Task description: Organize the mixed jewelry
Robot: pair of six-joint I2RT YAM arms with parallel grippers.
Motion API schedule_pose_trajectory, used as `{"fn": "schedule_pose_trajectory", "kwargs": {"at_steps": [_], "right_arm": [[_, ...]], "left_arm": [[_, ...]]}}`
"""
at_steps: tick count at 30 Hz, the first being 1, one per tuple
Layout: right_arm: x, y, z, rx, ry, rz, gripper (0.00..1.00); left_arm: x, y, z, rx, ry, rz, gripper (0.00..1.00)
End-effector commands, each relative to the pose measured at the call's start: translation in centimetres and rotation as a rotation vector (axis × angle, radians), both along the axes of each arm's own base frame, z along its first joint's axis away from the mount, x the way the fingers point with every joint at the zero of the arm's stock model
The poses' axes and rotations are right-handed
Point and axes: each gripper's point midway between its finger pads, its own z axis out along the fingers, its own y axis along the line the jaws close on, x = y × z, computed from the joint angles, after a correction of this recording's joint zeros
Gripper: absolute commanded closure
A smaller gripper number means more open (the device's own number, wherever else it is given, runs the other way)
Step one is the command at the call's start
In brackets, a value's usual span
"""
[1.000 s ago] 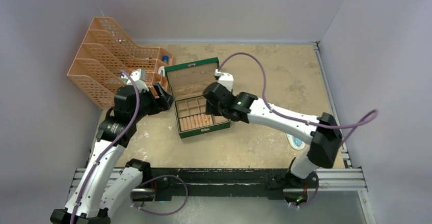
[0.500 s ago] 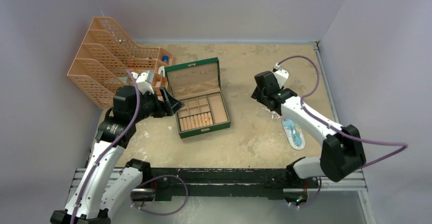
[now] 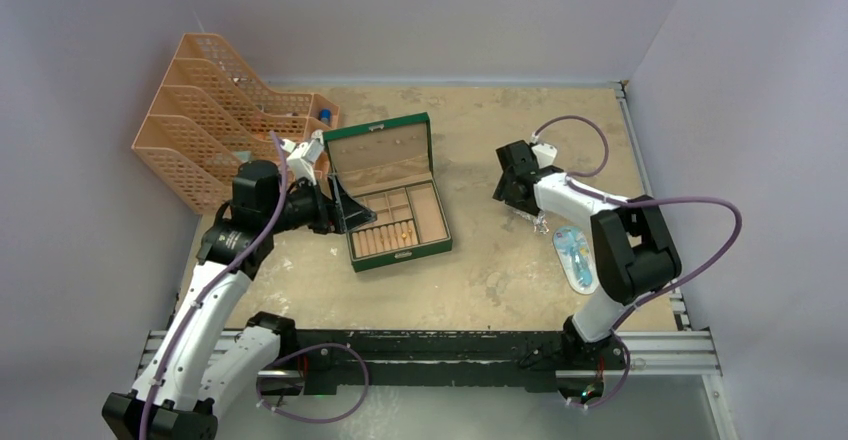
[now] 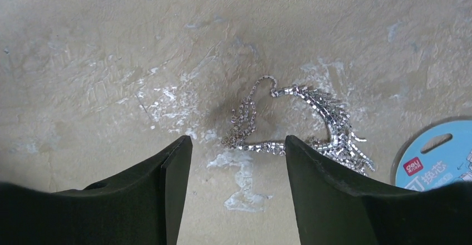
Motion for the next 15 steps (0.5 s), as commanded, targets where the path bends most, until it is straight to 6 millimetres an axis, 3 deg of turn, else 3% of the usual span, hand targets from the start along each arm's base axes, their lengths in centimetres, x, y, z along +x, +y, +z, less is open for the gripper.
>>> {"fn": "schedule_pose_trajectory", "kwargs": {"at_steps": [1,5,15], "right_arm": [[1.5,0.3,0.5,0.031,-0.031,0.016,0.34],[0.8,0.4,-0.9,0.091,0.005,0.033,0.33],[-3.7,0.3,-2.9,0.174,0.076,0.029,0.33]], "left_arm": [[0.1,-0.6,0.5,-0.025,-0.063,-0.051,0.26],[0.3,-0.6,0.0,-0.019,-0.059,-0.061,0.26],[0.8,-0.8,-0.7,-0.006,-0.055,-0.074,0.27]]}}
